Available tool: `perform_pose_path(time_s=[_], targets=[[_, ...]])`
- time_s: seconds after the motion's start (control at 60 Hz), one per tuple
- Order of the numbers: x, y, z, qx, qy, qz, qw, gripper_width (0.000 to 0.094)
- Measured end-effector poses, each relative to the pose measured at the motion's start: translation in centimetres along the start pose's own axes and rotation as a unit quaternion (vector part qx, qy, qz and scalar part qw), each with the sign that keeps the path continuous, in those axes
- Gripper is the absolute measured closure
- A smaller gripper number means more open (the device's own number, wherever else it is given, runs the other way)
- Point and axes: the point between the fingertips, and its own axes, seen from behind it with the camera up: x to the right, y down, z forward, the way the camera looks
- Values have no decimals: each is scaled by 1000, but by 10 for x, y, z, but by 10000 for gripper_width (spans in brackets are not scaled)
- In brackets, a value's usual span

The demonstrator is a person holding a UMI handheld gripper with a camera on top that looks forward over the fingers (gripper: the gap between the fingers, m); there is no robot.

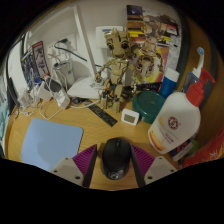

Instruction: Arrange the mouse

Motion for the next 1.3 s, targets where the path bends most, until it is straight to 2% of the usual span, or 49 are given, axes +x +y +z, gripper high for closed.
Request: perform_pose_path(time_s=[0.067, 0.083, 0.1, 0.15, 0.25, 0.267, 0.283, 0.35, 0.383, 0.4, 0.517, 0.583, 0.767, 0.85, 0.933, 1.067, 1.3], targets=[[-3, -1, 1, 0, -4, -5, 1000, 354], [-3, -1, 1, 0, -4, -6, 1000, 448], [-4, -1, 1, 0, -5, -5, 1000, 461], [-4, 0, 1, -1, -2, -6, 1000, 463], [-4, 0, 0, -1, -2, -3, 1000, 530], [-4, 0, 0, -1, -2, -1, 1000, 484], [-4, -1, 0, 2, -1, 1, 1000, 566], [-2, -1, -1, 5, 12, 15, 1000, 641], [-1, -1, -1, 9, 23, 21, 999, 638], [0, -1, -1, 11, 28, 23, 999, 674], [-1, -1, -8, 9, 52, 38, 998, 677], [0, -20, -26, 29, 69, 42, 996, 676], [-22, -130, -117, 141, 100, 47, 984, 677], [-51, -173, -151, 181, 95, 45, 978, 675], [-87, -194, -163, 197, 81, 38, 976, 676], [-150, -175, -131, 173, 52, 24, 983, 674], [-208, -67, -35, 65, 29, 4, 997, 676]])
